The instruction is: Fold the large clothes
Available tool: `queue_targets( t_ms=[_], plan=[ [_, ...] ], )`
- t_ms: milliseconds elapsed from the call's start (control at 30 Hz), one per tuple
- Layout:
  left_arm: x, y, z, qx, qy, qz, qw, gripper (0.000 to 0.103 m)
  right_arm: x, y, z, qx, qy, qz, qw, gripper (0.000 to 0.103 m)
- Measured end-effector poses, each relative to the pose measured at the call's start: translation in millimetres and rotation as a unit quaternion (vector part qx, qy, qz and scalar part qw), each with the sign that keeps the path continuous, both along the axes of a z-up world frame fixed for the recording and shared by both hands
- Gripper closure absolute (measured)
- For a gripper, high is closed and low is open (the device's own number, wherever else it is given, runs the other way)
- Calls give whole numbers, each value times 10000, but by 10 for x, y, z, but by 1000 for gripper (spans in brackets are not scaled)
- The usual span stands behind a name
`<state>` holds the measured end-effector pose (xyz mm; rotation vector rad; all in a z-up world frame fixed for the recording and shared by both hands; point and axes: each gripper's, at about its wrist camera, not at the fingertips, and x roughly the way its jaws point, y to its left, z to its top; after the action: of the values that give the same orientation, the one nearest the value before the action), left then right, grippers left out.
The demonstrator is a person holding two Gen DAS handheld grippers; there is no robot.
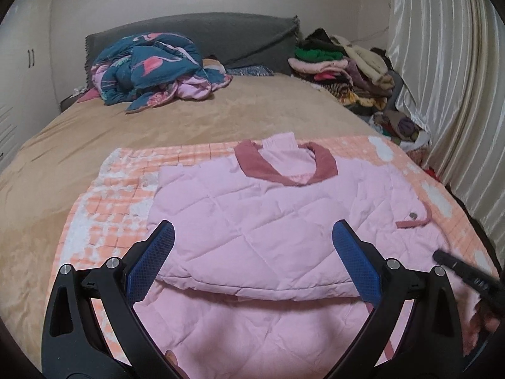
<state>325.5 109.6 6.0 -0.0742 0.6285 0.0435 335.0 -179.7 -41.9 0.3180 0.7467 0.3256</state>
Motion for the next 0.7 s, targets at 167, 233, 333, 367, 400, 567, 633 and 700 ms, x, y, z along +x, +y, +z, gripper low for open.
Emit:
queue_targets(
  t_ms=[167, 233, 333, 367, 400, 567, 633, 700],
  plan=[
    [25, 62, -4, -38, -33, 87, 9999, 9, 35, 155, 494, -752, -850, 197, 9933, 87],
    [41, 75, -25, -35, -2, 134, 9999, 9, 55, 209, 618, -969, -1062, 291, 9892, 87],
    [65, 99, -63, -120, 42, 167, 9998, 9, 145, 271, 738, -1402, -1373, 387, 9798, 88],
    [69, 101, -71, -136, 57, 168, 9997, 9, 189, 288, 757, -1512, -1434, 392, 9773, 88],
    [67, 99, -76, -127, 50, 171, 9998, 9, 228, 303, 759, -1591, -1463, 382, 9756, 88],
    [97, 140, -91, -181, 52, 228, 9996, 9, 349, 357, 618, -1982, -1603, 364, 9663, 88],
    [115, 174, -111, -291, 55, 243, 9993, 9, 434, 342, 560, -2060, -1537, 311, 9659, 88],
    [151, 202, -153, -357, 97, 262, 9990, 9, 511, 331, 515, -2117, -1520, 264, 9651, 88]
  ],
)
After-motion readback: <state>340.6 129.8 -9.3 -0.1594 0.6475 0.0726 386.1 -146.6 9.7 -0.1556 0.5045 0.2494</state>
